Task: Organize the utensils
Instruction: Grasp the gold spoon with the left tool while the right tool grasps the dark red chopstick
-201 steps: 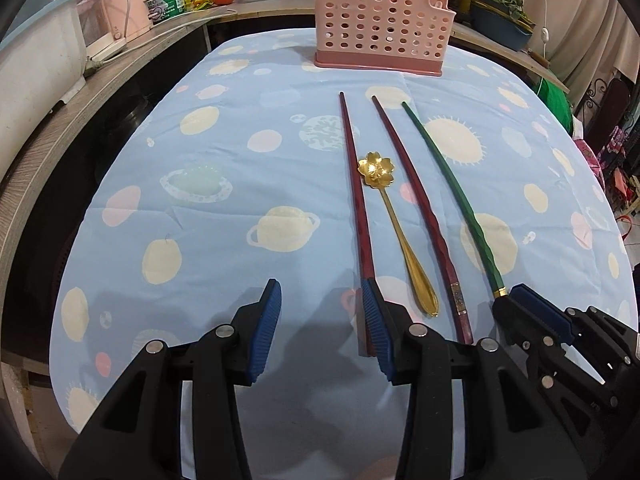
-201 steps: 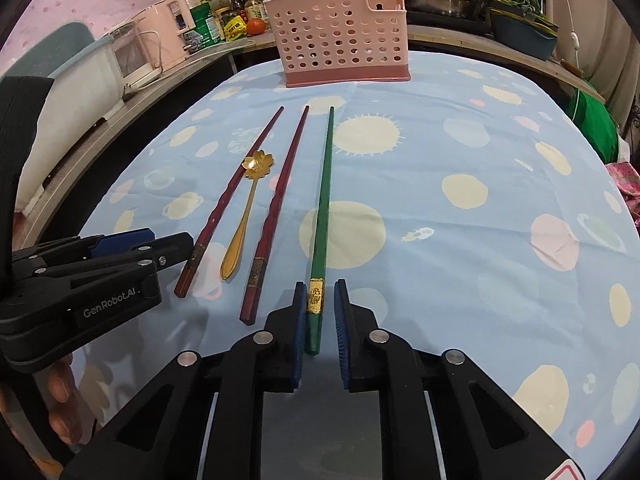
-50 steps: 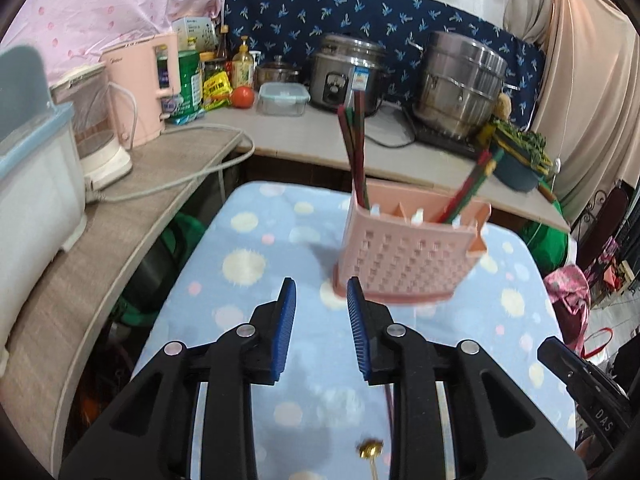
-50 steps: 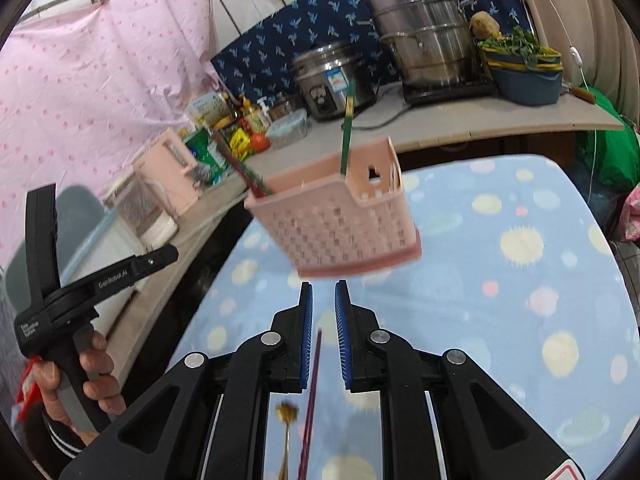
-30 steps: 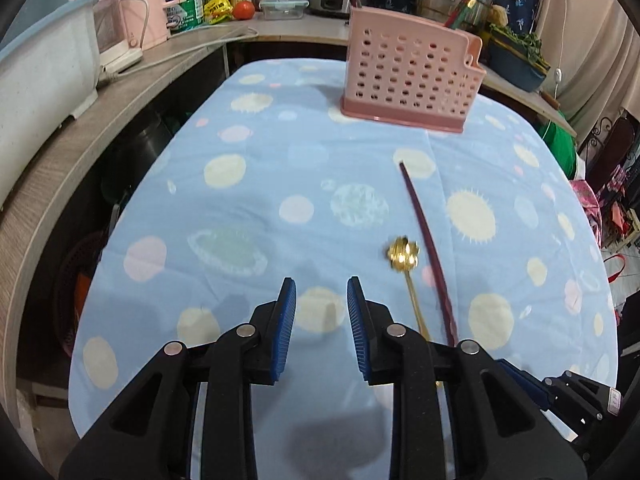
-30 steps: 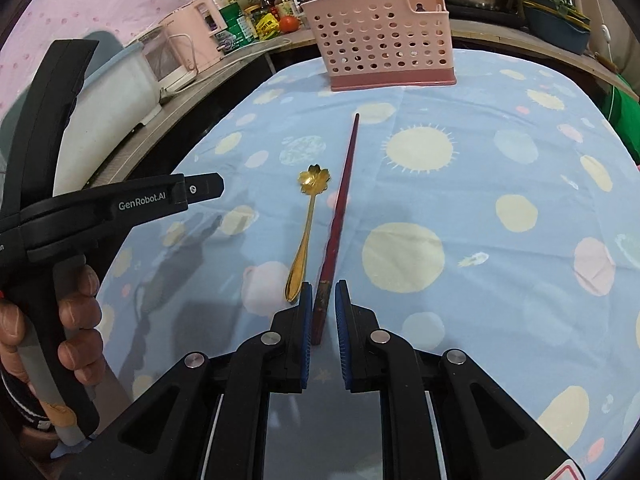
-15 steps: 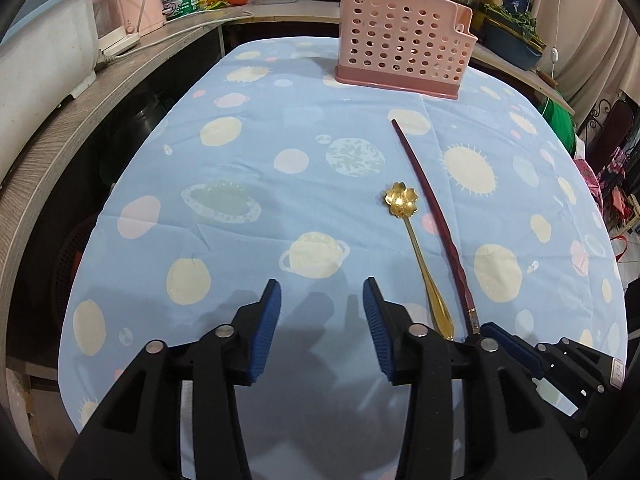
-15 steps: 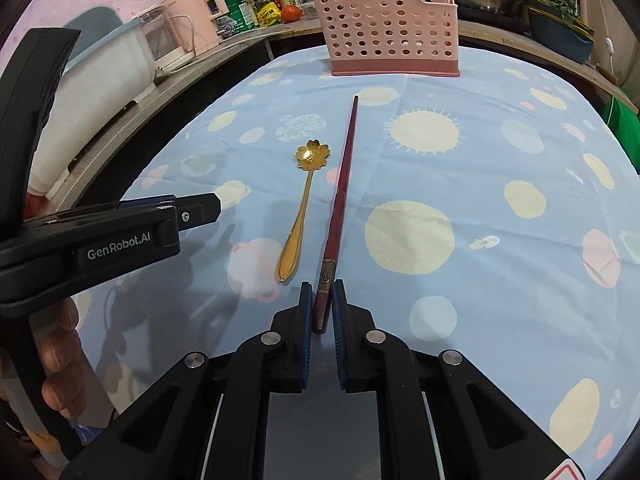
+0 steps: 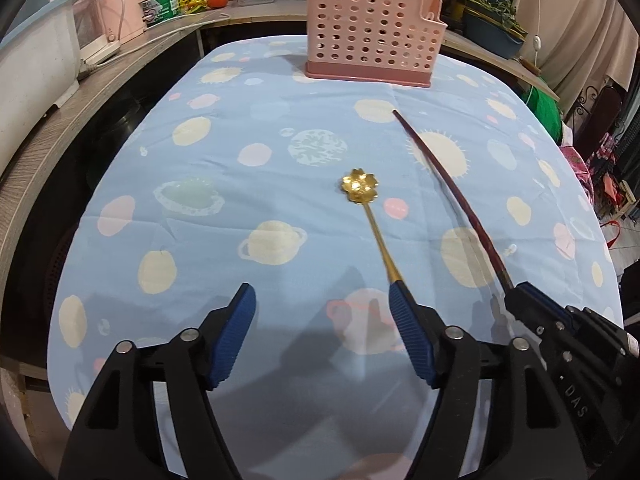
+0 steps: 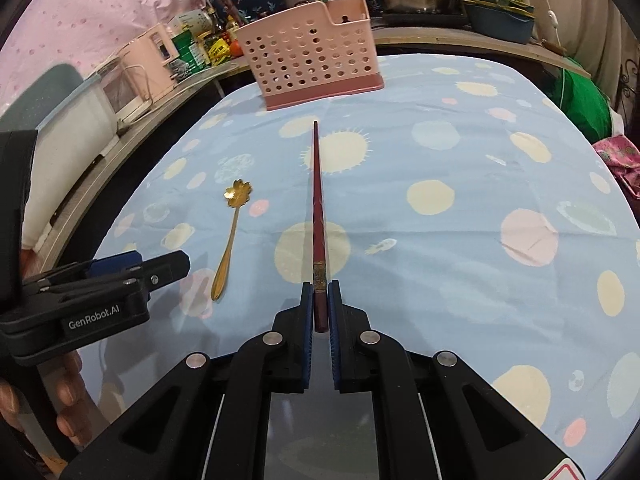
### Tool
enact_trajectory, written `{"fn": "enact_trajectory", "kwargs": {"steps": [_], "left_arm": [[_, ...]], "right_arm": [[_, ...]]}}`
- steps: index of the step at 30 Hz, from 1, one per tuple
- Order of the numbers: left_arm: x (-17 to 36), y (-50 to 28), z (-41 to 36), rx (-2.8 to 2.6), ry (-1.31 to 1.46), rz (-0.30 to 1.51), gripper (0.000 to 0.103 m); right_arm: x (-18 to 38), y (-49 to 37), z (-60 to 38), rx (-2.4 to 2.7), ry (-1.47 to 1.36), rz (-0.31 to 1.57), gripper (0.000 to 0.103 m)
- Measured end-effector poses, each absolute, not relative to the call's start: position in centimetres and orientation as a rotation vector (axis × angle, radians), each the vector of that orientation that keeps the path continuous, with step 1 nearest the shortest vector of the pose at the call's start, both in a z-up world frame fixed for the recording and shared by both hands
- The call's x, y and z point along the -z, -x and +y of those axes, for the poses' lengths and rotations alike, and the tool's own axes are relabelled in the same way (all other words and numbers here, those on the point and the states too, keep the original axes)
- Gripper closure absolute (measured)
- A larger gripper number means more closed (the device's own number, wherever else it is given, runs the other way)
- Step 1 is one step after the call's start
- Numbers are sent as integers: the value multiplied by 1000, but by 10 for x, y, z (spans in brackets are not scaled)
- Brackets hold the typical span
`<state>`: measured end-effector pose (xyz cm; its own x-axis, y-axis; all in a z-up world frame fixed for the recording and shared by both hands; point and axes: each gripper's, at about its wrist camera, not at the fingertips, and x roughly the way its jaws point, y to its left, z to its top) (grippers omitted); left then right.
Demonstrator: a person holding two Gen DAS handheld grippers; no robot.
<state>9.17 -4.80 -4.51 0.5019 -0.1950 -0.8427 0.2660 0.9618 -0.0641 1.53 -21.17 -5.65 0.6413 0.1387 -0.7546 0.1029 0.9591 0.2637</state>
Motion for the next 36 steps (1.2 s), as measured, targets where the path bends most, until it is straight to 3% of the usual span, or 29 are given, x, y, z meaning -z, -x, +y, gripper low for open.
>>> {"fn": "enact_trajectory", "kwargs": {"steps": [3, 9, 14, 17, 19, 36], "left_arm": [[47, -90, -56, 298, -67, 1013, 29], [60, -91, -73, 329, -67, 1051, 32], [63, -89, -77, 323, -85, 1046, 49], [63, -89, -76, 325, -93, 1037, 70], [63, -90, -75, 331, -92, 1038, 91], [41, -85, -67, 346, -69, 1034, 93]], "right_arm": [[58, -13, -216, -15, -307, 877, 96], [62, -10, -217, -20, -329, 884, 96], [65, -10, -219, -26, -343, 890, 96], [68, -10, -220, -26, -351, 895, 96], [69, -10, -220, -27, -356, 897, 96], [42, -6, -225, -29, -362, 838, 96]]}}
